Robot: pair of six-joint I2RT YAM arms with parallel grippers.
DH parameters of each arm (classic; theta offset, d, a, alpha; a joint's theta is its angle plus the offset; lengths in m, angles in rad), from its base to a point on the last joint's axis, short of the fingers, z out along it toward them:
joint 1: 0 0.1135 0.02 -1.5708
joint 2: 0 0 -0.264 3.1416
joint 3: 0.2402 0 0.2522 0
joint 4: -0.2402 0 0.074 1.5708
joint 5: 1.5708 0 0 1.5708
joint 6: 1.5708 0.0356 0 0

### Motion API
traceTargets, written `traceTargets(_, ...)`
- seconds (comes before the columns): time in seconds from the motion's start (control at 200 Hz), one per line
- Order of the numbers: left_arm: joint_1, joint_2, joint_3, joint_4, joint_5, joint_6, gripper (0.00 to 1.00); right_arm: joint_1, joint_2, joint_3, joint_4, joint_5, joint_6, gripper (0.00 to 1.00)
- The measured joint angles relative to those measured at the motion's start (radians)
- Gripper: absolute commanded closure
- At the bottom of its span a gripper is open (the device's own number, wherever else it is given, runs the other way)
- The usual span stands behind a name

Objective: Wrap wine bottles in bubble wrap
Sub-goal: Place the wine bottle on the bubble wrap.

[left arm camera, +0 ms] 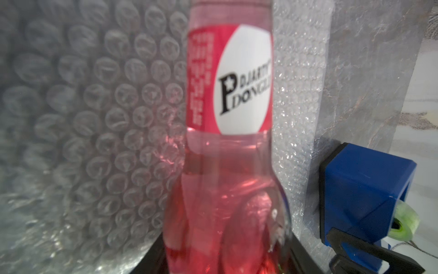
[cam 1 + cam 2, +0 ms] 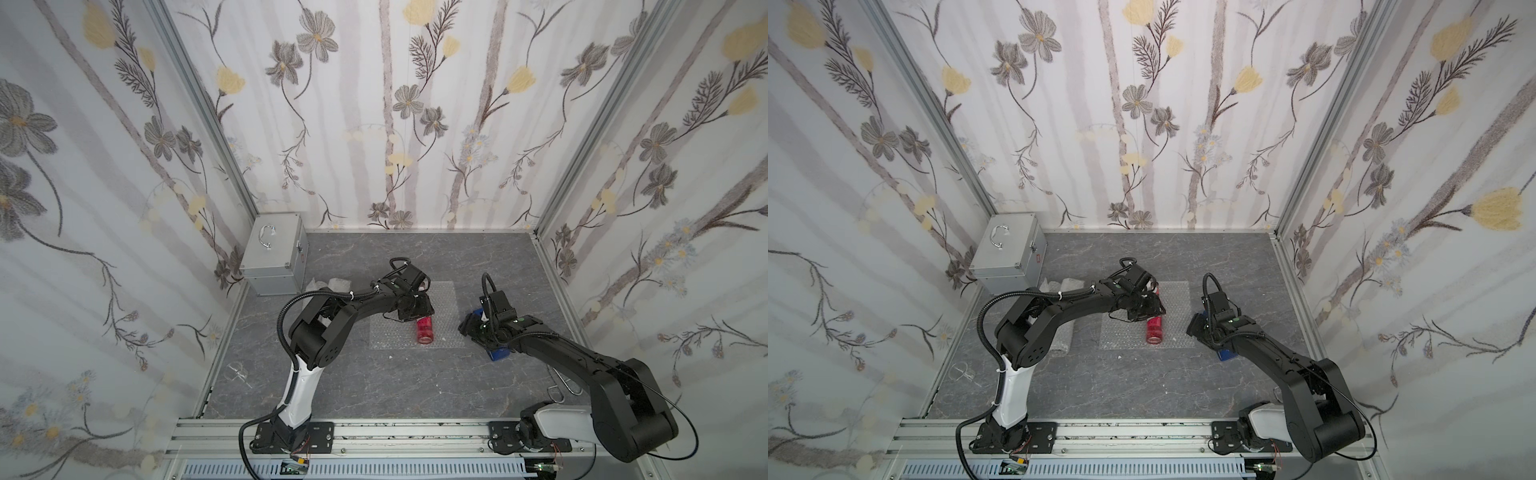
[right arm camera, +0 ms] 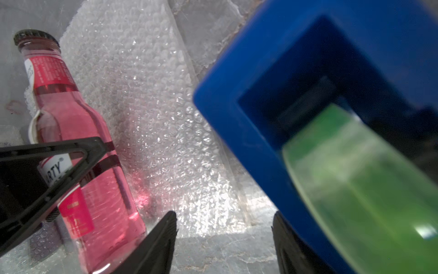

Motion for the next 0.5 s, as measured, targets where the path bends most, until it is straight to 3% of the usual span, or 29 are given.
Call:
traceTargets(0.205,-0.001,0.007,0.004,0.008,0.003,0.002,0.82,-0.002,0.140,0.132,0.020,-0.015,-0.051,0.31)
traceTargets(0.355,-0.004,0.010,0.005,0.016,0.003,0.002,0.54,-0.014,0.250,0.224,0.022,-0.040,-0.094,0.30)
traceTargets(0.5,-0.004,0.007,0.003,0.016,0.000,0.003,0.47,-0.033,0.325,0.287,0.009,-0.043,-0.137,0.29)
